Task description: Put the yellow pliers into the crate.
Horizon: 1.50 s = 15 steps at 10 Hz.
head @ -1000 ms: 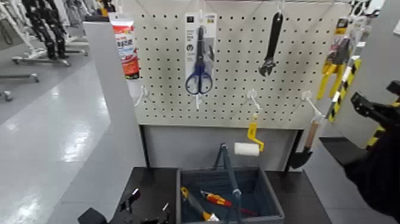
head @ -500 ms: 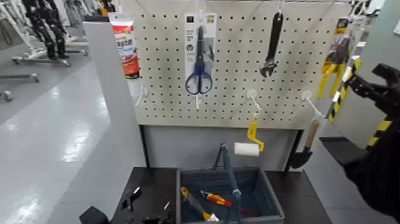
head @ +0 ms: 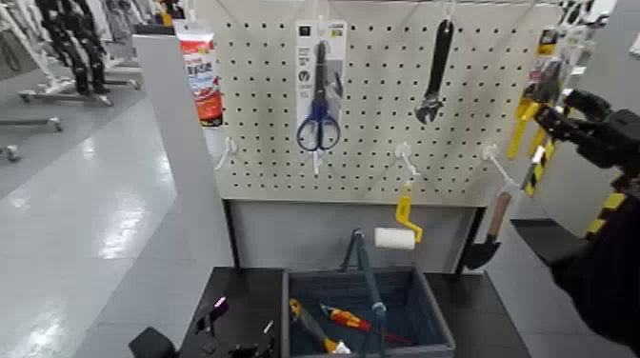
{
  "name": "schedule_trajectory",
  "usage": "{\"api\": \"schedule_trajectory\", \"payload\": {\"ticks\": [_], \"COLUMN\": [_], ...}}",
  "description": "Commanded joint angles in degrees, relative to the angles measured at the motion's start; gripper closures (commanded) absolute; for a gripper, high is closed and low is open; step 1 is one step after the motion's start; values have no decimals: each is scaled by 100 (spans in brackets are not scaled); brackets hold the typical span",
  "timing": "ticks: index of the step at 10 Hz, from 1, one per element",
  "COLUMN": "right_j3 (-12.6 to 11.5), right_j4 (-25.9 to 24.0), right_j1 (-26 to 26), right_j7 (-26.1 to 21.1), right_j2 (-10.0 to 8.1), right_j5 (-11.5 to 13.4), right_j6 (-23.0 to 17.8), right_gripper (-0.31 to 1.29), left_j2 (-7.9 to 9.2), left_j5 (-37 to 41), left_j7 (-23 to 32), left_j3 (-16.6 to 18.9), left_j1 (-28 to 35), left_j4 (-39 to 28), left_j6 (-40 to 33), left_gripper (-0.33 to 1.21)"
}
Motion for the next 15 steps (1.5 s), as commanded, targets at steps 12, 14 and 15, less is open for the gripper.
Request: {"api": "schedule_trajectory", "payload": {"ticks": [12, 14, 15], "right_j3": [529, 467, 397], "right_j4": [597, 474, 298], "right_j1": [-556, -494, -398], "right_j7": [256, 238, 194], "right_j2": [-120, -94, -67], "right_j5": [-147, -147, -147], "right_j6": [-11, -28, -20], "right_gripper": [121, 121, 121], "left_j2": [15, 24, 24], "left_j5": [-32, -32, -32], "left_j7": [0, 0, 0], "left_j3": [-50, -50, -50], "left_j1": [-39, -39, -30], "left_j4": [-9, -9, -18], "left_j6": [3, 3, 3], "left_gripper": [13, 13, 13]}}
